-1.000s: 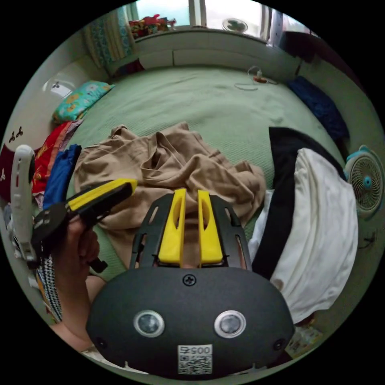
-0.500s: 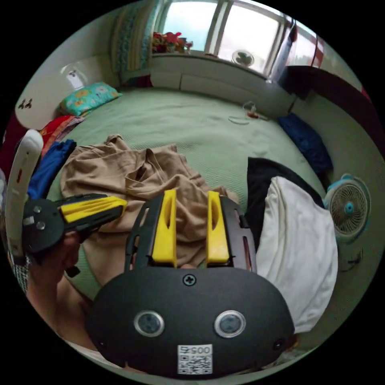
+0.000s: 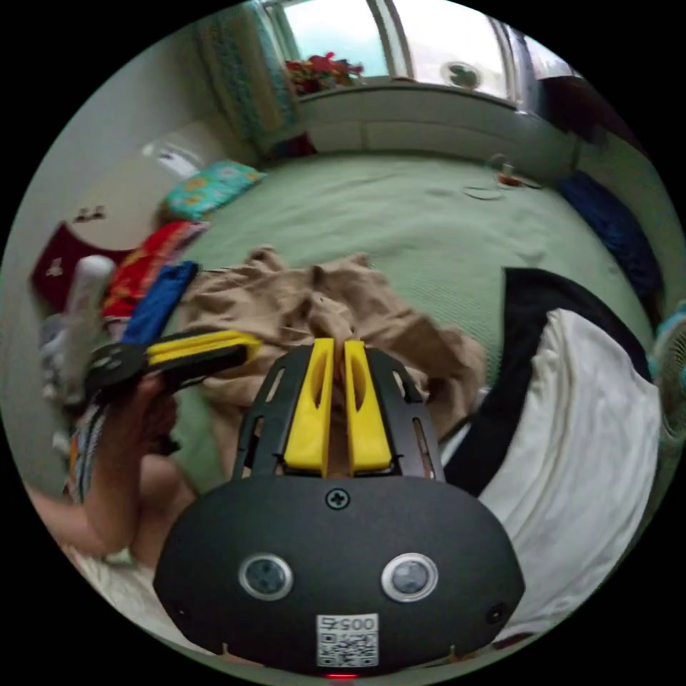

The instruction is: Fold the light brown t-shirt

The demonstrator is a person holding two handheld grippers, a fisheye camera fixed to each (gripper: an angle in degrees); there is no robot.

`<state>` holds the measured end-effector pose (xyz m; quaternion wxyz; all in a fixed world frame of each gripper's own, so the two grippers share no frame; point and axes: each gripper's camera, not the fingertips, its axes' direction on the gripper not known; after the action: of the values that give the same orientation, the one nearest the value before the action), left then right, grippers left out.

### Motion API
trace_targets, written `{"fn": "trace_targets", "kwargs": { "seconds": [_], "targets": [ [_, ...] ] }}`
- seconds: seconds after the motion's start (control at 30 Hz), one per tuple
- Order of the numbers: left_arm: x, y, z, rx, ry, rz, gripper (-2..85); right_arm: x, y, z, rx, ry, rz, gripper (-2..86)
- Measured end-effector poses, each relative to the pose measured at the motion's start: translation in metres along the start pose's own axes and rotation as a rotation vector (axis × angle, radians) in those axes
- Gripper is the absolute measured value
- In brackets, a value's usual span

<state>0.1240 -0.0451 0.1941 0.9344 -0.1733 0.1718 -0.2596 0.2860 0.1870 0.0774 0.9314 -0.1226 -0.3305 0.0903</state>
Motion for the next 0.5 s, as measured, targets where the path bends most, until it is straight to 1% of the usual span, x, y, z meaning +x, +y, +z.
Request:
{"fn": "trace_targets", "kwargs": {
  "seconds": [0.03,0.07,0.13,0.17,0.23,0.27,0.33,0.37,0.43,0.5],
  "targets": [
    [-0.004,0.0,-0.003,0.009,-0.027,-0.014,7.1,-0.004,0.002,-0.007,0.007,-0.09,-0.045,-1.0],
    [-0.012,0.002,-0.01,0.03,-0.056,-0.05,6.9,-0.006,0.003,-0.009,0.009,-0.128,-0.069,-1.0],
    [-0.027,0.005,-0.019,0.051,-0.022,-0.099,6.2,-0.016,0.005,-0.017,-0.001,-0.241,-0.174,-1.1],
    [-0.036,0.008,-0.025,0.055,0.015,-0.119,6.1,-0.019,0.006,-0.018,-0.014,-0.266,-0.204,-1.1],
    [-0.05,0.013,-0.031,0.053,0.037,-0.152,6.0,-0.034,0.012,-0.016,-0.08,-0.379,-0.358,-1.1],
    [-0.059,0.017,-0.036,0.054,0.032,-0.18,6.2,-0.038,0.014,-0.016,-0.096,-0.41,-0.399,-1.1],
    [-0.072,0.024,-0.046,0.069,0.009,-0.222,6.3,-0.058,0.022,-0.014,-0.193,-0.543,-0.556,-1.1],
    [-0.08,0.028,-0.053,0.09,-0.003,-0.247,6.3,-0.064,0.024,-0.013,-0.218,-0.57,-0.598,-1.1],
    [-0.09,0.035,-0.065,0.125,-0.03,-0.281,6.3,-0.089,0.036,-0.017,-0.27,-0.66,-0.781,-1.1],
    [-0.097,0.041,-0.074,0.135,-0.038,-0.271,6.3,-0.102,0.041,-0.021,-0.289,-0.693,-0.87,-0.9]
  ]
}}
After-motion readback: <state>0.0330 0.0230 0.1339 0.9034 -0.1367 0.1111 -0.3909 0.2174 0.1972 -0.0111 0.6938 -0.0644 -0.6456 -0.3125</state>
